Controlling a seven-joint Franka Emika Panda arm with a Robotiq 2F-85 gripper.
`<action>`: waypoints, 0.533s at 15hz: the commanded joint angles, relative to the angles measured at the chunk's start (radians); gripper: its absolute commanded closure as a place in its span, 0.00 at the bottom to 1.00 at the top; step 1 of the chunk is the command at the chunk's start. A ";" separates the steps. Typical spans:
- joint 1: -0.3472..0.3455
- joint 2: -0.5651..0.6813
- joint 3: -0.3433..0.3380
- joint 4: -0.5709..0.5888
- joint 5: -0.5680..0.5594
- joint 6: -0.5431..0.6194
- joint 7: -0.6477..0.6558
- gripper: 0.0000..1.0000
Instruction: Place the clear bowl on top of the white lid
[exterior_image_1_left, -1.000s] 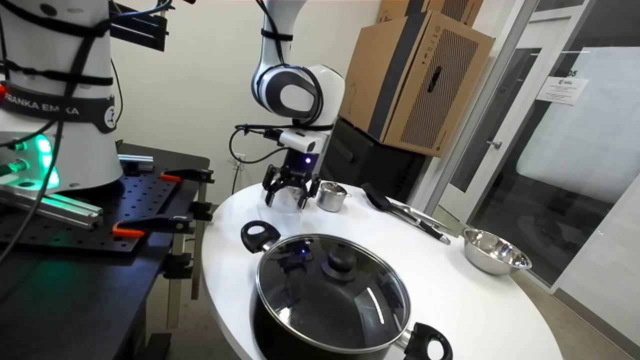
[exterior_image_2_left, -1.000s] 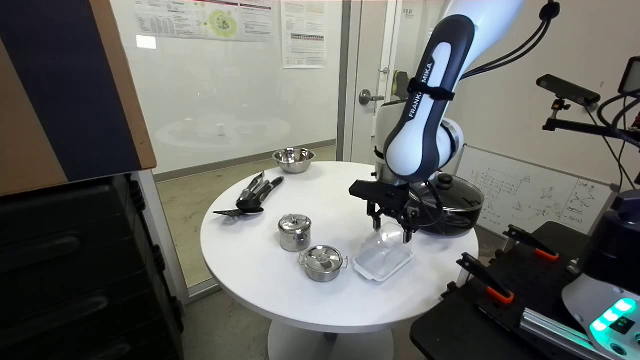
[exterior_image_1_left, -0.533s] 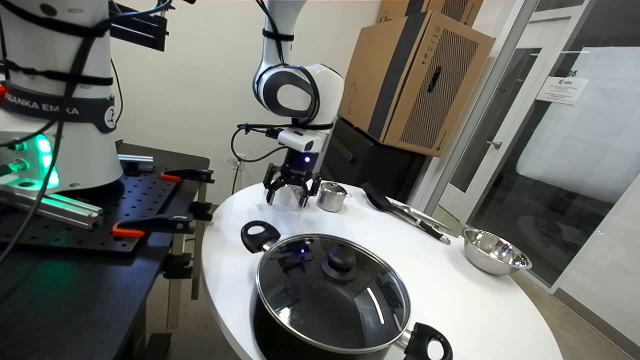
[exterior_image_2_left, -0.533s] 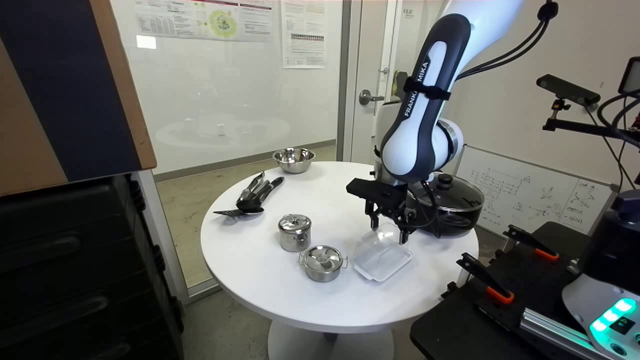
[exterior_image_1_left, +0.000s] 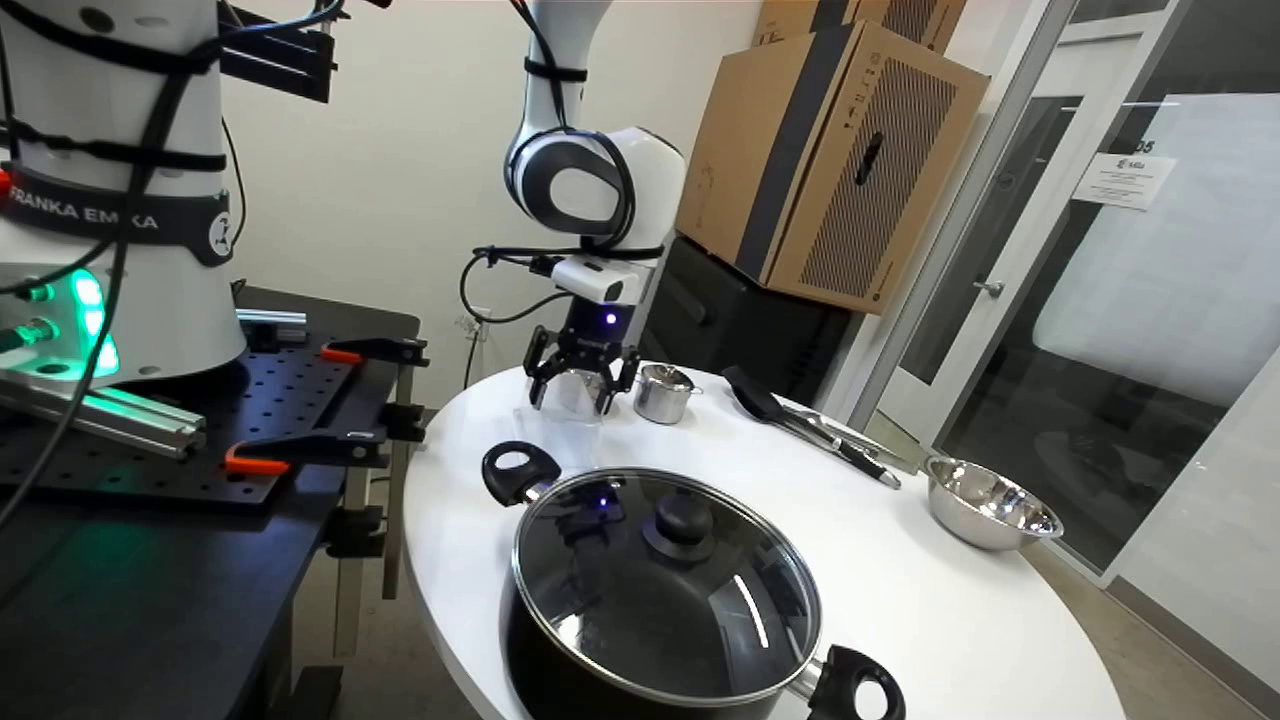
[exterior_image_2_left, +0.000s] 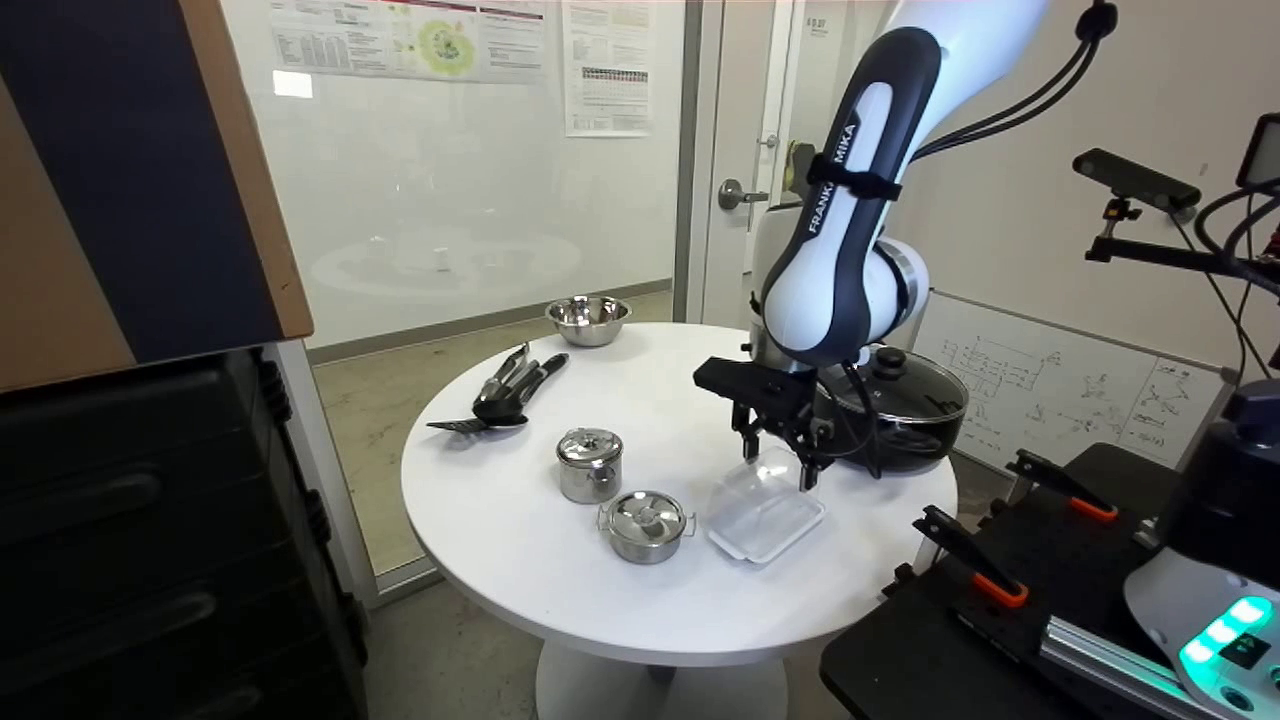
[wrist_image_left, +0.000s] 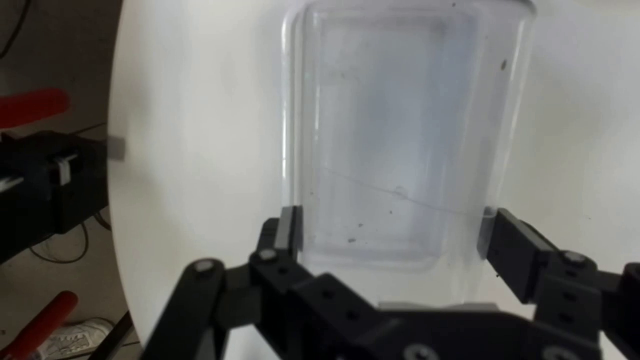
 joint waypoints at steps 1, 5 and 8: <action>0.003 -0.021 0.006 -0.027 0.022 0.028 0.013 0.36; 0.006 -0.020 0.004 -0.031 0.023 0.031 0.014 0.36; 0.011 -0.016 -0.002 -0.031 0.019 0.029 0.015 0.36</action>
